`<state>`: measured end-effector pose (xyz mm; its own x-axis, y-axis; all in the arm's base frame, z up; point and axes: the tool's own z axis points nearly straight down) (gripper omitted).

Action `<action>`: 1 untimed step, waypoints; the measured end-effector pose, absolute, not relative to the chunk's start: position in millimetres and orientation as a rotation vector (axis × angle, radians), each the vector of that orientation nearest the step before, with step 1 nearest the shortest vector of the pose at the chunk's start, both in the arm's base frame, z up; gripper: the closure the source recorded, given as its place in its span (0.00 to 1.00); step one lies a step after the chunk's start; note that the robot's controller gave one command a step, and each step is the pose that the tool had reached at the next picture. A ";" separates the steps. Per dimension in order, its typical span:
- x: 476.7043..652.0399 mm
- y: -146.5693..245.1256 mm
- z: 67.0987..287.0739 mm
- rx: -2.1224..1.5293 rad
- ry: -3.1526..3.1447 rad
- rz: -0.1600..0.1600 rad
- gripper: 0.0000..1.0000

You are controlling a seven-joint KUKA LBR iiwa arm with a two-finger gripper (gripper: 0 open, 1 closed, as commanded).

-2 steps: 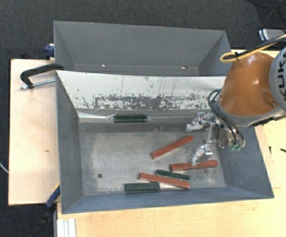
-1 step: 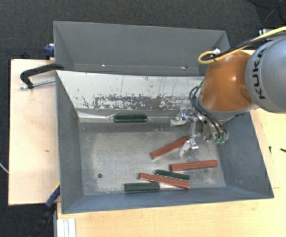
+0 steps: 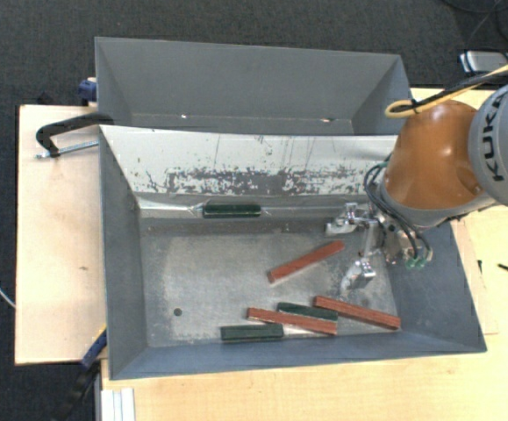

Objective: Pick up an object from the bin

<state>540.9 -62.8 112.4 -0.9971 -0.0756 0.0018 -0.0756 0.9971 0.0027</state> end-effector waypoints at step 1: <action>573.1 -37.2 110.1 0.142 -3.145 0.001 0.00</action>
Offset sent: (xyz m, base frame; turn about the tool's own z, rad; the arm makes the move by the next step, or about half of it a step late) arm -0.0243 0.0076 -0.0424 -0.1054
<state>573.1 -37.2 110.1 -0.9959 -0.0900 -0.0068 -0.0900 0.9959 -0.0010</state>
